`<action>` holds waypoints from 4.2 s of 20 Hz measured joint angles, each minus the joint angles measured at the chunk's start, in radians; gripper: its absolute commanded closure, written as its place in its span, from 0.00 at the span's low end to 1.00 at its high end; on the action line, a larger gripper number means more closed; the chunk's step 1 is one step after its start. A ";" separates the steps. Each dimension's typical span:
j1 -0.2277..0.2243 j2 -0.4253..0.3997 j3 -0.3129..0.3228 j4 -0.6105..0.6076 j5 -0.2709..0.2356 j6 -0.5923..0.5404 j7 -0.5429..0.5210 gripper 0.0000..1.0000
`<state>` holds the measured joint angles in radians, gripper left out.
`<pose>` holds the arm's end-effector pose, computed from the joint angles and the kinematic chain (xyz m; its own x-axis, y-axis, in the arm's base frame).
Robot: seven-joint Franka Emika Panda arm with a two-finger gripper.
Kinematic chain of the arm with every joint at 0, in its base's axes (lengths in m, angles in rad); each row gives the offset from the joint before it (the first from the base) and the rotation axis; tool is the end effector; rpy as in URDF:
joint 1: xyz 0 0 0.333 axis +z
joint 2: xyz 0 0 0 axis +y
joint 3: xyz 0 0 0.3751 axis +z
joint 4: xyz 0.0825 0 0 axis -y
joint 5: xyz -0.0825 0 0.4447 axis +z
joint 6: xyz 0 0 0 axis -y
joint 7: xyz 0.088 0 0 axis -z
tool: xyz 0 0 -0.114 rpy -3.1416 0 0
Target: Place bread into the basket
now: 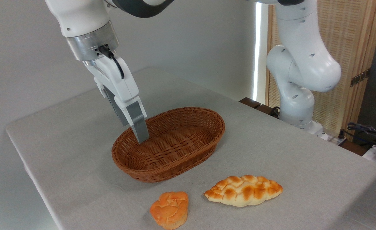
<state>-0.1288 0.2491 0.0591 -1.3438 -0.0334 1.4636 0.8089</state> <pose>0.6889 -0.0577 0.6247 0.6316 -0.7717 -0.0751 -0.7644 -0.6359 0.1060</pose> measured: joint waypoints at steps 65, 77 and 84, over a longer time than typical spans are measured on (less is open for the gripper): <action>-0.006 -0.207 0.167 -0.776 0.085 0.865 0.239 0.55; -0.008 -0.204 0.166 -0.776 0.085 0.865 0.240 0.62; -0.005 -0.208 0.171 -0.736 0.085 0.868 0.240 0.58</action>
<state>-0.1343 0.0410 0.2305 -2.0800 0.0515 2.3320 1.0494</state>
